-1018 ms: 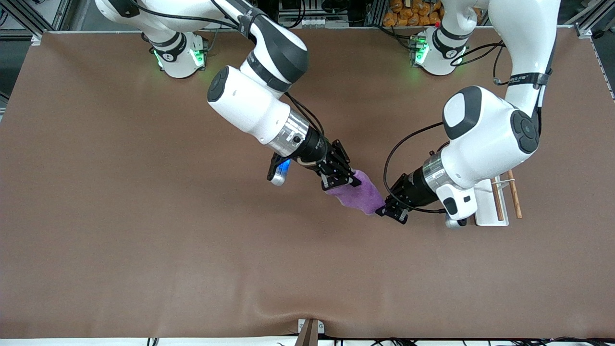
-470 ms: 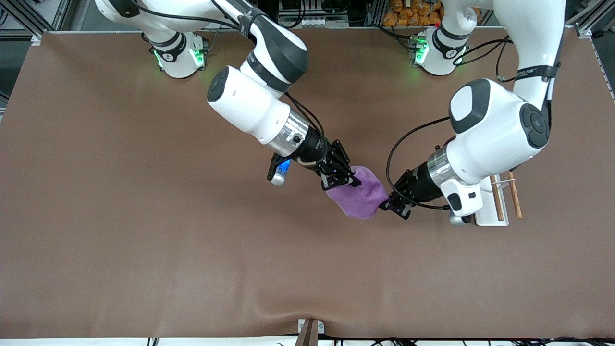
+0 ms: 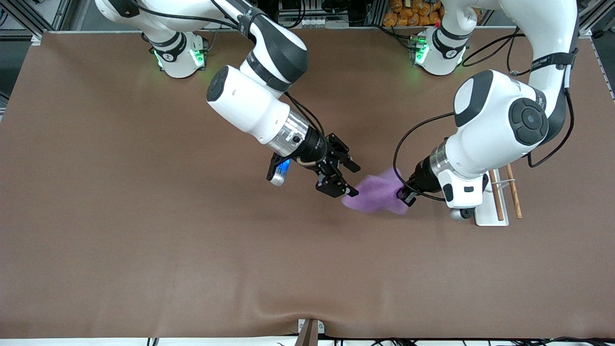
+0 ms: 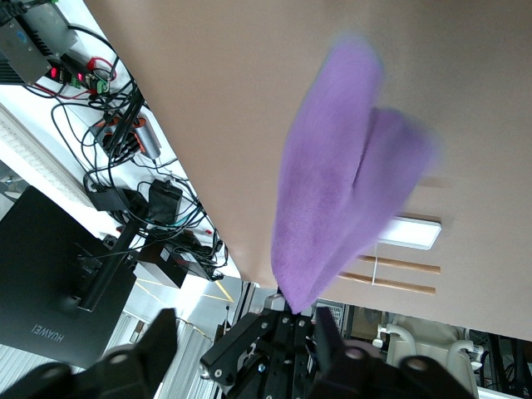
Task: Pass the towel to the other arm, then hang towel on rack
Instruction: 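Open the right gripper while the left gripper pulls the towel away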
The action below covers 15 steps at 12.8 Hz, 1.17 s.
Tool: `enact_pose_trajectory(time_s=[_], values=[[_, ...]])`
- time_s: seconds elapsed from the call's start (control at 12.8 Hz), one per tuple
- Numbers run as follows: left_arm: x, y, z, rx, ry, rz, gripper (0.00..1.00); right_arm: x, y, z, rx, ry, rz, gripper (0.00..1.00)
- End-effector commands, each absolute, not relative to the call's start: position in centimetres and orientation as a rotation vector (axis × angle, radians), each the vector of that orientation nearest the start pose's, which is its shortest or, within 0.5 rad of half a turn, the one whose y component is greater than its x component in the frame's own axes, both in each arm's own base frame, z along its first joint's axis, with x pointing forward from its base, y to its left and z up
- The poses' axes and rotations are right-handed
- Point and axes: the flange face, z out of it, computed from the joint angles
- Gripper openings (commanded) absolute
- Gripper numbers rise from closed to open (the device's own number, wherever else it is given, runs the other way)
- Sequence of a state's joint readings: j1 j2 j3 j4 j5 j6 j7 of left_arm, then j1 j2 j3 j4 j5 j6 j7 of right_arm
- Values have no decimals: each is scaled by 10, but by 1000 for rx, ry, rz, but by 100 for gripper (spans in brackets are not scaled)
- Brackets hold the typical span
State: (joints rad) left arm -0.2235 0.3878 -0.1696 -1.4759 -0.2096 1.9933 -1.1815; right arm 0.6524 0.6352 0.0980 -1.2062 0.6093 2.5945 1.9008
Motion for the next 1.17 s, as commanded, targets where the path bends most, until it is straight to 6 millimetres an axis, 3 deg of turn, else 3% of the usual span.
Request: enact_pose_trajectory(time_s=[0.0, 0.23, 0.31, 0.47, 0.7, 0.86, 1.1], values=[[634, -255, 476, -3081, -1413, 135, 0, 599, 507, 500, -1590, 1633, 454, 100], [634, -241, 472, -3084, -1304, 159, 0, 606, 496, 510, -1570, 1632, 433, 100], [637, -226, 470, -3073, -1248, 146, 0, 614, 486, 518, -1545, 1631, 424, 100], [634, -218, 464, -3061, -1070, 135, 0, 631, 465, 532, -1498, 1636, 427, 100], [630, -204, 456, -3008, -795, 111, 0, 632, 460, 530, -1578, 1633, 429, 100], [626, -194, 451, -2944, -611, 125, 0, 634, 451, 541, -1647, 1540, 376, 100], [623, -161, 454, -2922, -481, 170, 0, 631, 438, 545, -1755, 1553, 430, 100]])
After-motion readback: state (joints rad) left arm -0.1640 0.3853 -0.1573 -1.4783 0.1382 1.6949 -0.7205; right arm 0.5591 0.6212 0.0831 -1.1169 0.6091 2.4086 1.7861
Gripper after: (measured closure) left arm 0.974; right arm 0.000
